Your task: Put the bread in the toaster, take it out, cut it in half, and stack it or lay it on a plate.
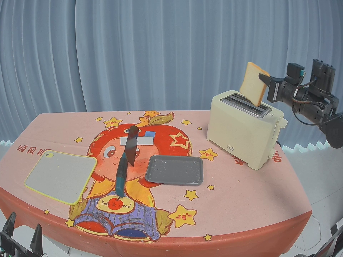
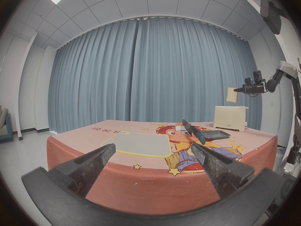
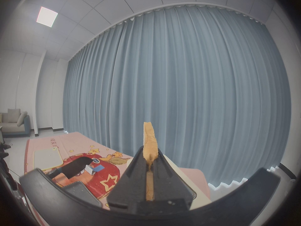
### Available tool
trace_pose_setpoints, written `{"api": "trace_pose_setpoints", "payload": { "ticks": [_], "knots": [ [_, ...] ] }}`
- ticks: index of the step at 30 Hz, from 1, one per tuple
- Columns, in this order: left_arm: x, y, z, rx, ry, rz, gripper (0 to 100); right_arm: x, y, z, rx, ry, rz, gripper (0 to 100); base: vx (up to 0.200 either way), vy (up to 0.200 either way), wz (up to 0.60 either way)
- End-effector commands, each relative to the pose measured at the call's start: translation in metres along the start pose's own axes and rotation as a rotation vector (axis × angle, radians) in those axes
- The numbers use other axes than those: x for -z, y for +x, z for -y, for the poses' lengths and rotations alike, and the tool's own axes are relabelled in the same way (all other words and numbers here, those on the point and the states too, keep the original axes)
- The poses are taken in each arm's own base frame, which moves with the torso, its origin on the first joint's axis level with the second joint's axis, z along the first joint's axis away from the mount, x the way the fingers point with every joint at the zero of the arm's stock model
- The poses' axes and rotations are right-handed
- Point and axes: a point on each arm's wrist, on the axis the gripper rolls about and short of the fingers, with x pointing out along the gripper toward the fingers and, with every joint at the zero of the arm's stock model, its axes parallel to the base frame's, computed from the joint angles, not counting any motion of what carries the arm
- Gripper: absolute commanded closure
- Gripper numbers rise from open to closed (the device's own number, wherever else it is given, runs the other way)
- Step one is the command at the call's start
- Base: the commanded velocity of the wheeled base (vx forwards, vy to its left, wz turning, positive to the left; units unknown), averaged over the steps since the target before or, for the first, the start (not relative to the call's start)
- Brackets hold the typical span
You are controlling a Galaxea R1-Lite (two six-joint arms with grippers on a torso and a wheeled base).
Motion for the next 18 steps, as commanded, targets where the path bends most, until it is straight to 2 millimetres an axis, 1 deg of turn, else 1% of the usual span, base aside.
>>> {"api": "trace_pose_setpoints", "payload": {
  "ticks": [1, 4, 7, 9, 11, 13, 15, 18],
  "knots": [
    [0.005, 0.001, 0.000, -0.001, 0.000, -0.010, 0, -0.024, -0.025, -0.002, -0.002, 0.002, 0.074, 100, 0.000, 0.000, 0.00],
    [0.005, 0.001, 0.000, -0.001, 0.000, -0.010, 0, -0.027, -0.039, -0.005, -0.011, 0.011, 0.087, 100, 0.000, 0.000, 0.00],
    [0.005, 0.001, 0.000, -0.001, 0.000, -0.010, 0, -0.022, -0.054, -0.016, -0.050, 0.060, 0.072, 100, 0.000, 0.000, 0.00],
    [0.005, 0.001, 0.000, -0.001, 0.000, -0.010, 0, -0.020, -0.066, -0.020, -0.065, 0.096, 0.065, 100, 0.000, 0.000, 0.00],
    [0.005, 0.001, 0.000, -0.001, 0.000, -0.010, 0, -0.016, -0.078, -0.022, -0.073, 0.123, 0.054, 100, 0.000, 0.000, 0.00],
    [0.005, 0.001, 0.000, -0.001, 0.000, -0.010, 0, -0.010, -0.085, -0.022, -0.076, 0.127, 0.039, 100, 0.000, 0.000, 0.00],
    [0.005, 0.001, 0.000, -0.001, 0.000, -0.010, 0, -0.004, -0.089, -0.022, -0.075, 0.127, 0.022, 100, 0.000, 0.000, 0.00],
    [0.005, 0.001, 0.000, -0.001, 0.000, -0.010, 0, 0.011, -0.097, -0.023, -0.079, 0.129, -0.020, 100, 0.000, 0.000, 0.00]
  ]
}}
